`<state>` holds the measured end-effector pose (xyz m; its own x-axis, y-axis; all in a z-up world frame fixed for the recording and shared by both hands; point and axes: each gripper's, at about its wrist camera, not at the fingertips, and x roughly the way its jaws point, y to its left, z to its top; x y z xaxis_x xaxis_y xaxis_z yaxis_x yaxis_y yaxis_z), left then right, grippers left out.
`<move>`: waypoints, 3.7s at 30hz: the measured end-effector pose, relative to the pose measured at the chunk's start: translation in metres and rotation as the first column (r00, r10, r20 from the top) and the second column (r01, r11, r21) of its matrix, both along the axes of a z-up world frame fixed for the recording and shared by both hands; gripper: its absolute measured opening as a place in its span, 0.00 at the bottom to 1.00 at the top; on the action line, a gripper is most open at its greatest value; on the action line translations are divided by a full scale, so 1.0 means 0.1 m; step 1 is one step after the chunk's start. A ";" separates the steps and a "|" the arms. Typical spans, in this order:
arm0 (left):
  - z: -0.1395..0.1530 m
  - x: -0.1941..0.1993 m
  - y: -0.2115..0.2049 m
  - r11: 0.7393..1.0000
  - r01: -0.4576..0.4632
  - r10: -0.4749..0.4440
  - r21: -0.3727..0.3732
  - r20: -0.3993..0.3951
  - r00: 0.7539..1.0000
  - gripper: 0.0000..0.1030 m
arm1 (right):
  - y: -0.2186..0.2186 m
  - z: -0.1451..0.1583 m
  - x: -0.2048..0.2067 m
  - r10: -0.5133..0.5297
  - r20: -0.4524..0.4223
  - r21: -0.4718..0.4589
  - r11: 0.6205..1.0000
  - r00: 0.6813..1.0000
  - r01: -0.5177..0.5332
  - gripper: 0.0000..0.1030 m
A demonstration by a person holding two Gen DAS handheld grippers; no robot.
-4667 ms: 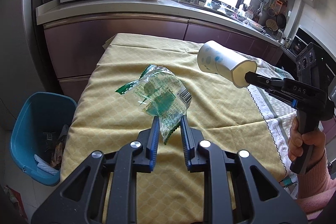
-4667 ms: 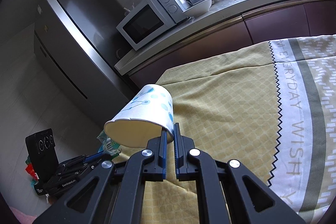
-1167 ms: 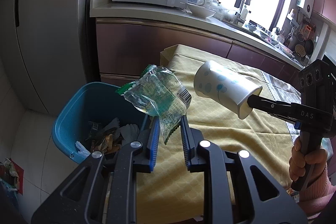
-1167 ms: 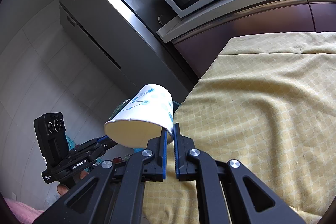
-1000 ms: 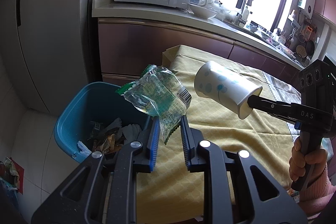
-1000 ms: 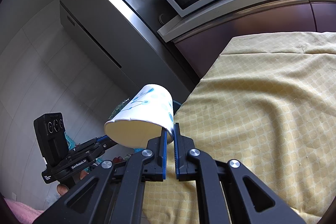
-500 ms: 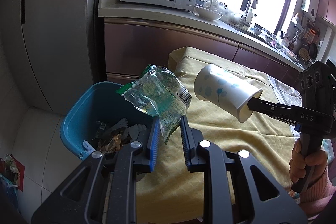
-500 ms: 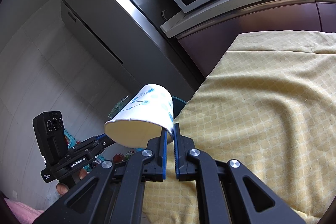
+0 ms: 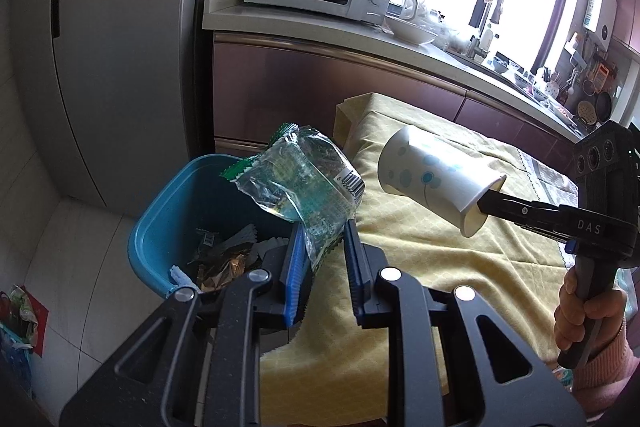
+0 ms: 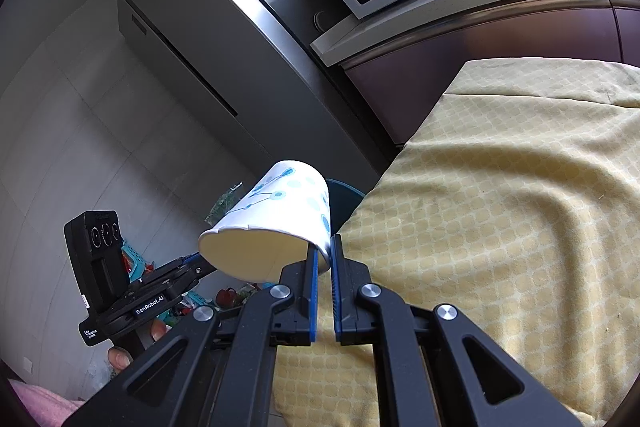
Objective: Collect trash
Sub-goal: 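Carry the plastic wrapper and paper cup over the teal bin with both tools, then open both tools to drop the wrapper and cup into the bin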
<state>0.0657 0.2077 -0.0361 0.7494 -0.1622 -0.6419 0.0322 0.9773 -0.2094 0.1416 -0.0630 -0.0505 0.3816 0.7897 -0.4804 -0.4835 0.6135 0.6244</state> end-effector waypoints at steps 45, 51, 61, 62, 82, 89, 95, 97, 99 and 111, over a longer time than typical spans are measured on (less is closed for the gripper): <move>-0.06 0.03 0.26 0.998 -0.059 0.058 -0.006 -0.013 0.998 0.20 | 0.36 0.01 0.08 0.050 -0.011 -0.028 0.998 0.999 -0.050 0.05; -0.08 0.05 0.29 0.998 -0.070 0.070 0.001 -0.016 0.997 0.20 | 0.42 0.02 0.10 0.057 -0.012 -0.039 0.998 0.998 -0.057 0.05; -0.18 0.13 0.38 0.996 -0.089 0.089 -0.009 -0.043 0.995 0.20 | 0.54 0.01 0.18 0.068 -0.024 -0.062 0.996 0.997 -0.069 0.05; -0.19 0.13 0.39 0.996 -0.091 0.090 -0.008 -0.045 0.995 0.20 | 0.56 0.01 0.19 0.070 -0.026 -0.065 0.995 0.997 -0.071 0.05; -0.33 0.30 0.46 0.994 -0.105 0.104 -0.013 -0.069 0.992 0.20 | 0.84 -0.07 0.36 0.085 -0.051 -0.119 0.989 0.995 -0.091 0.05; -0.41 0.38 0.50 0.994 -0.111 0.109 -0.024 -0.089 0.990 0.20 | 0.95 -0.11 0.39 0.086 -0.063 -0.142 0.985 0.994 -0.095 0.05; -0.47 0.43 0.50 0.994 -0.112 0.109 -0.021 -0.098 0.989 0.20 | 1.07 -0.15 0.43 0.088 -0.071 -0.159 0.982 0.994 -0.098 0.05; -0.48 0.44 0.50 0.993 -0.113 0.111 -0.020 -0.100 0.989 0.20 | 1.09 -0.16 0.42 0.086 -0.070 -0.163 0.982 0.994 -0.097 0.05; -0.50 0.45 0.51 0.993 -0.116 0.113 -0.020 -0.104 0.988 0.20 | 1.11 -0.17 0.43 0.085 -0.071 -0.167 0.981 0.994 -0.096 0.05; -0.60 0.55 0.53 0.991 -0.128 0.124 -0.022 -0.130 0.984 0.19 | 1.26 -0.25 0.47 0.086 -0.084 -0.192 0.976 0.993 -0.101 0.06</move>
<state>0.1207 0.2605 -0.0962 0.6768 -0.0925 -0.7303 -0.1202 0.9649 -0.2337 0.1885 0.0627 -0.0752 0.2677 0.7081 -0.6534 -0.5007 0.6816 0.5335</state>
